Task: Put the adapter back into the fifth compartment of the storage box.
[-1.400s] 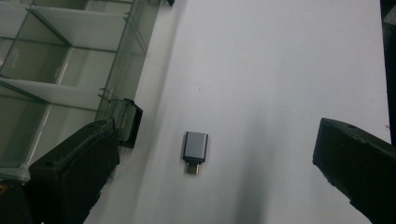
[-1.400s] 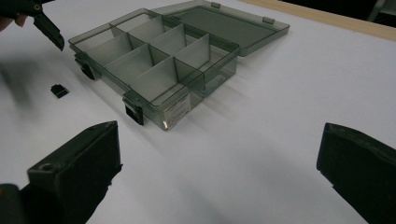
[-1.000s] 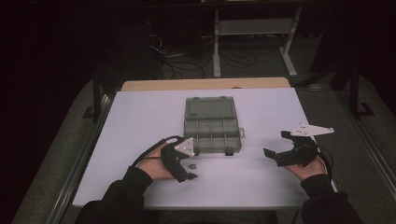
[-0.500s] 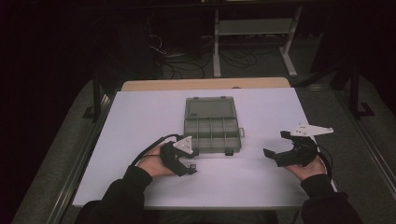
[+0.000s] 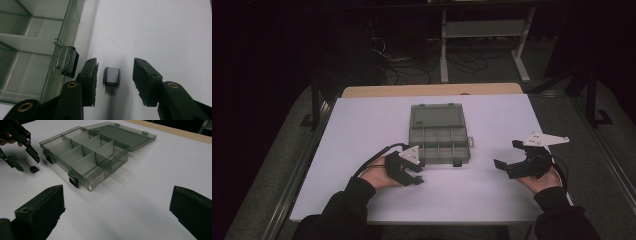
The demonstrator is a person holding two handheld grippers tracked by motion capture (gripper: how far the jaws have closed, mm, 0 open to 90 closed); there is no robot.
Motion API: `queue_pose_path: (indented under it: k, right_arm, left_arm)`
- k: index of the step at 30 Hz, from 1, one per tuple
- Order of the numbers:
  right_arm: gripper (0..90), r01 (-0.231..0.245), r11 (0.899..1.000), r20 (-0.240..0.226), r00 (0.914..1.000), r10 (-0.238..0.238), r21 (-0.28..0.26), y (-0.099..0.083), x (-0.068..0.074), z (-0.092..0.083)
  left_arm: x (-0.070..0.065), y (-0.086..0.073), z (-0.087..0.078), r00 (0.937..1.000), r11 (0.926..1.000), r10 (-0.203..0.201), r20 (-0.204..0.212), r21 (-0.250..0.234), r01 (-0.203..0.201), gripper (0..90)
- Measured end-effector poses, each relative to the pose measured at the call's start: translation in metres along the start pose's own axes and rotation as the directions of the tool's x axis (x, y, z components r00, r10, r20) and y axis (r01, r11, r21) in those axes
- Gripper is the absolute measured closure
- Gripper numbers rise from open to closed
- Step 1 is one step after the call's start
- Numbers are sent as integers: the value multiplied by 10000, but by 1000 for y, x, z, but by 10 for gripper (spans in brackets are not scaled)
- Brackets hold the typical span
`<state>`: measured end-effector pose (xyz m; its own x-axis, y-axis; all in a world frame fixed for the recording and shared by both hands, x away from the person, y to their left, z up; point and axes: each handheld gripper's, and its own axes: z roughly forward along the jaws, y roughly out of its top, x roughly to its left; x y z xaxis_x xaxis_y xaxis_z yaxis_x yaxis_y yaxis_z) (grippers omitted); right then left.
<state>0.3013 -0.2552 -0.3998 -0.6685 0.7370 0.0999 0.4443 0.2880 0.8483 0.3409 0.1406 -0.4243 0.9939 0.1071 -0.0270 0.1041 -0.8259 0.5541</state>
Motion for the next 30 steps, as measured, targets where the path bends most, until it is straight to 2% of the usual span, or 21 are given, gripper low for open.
queue_pose_path:
  k: [22,30]
  right_arm:
    - [0,3,10000,-124,9999,-4,-100,1,0,-1]
    - [0,15,9999,-100,9999,-17,-120,1,0,-1]
  left_arm:
    - [4,4,8,9996,9989,53,267,462,-65,761]
    - [5,3,7,9994,9989,-29,347,479,12,764]
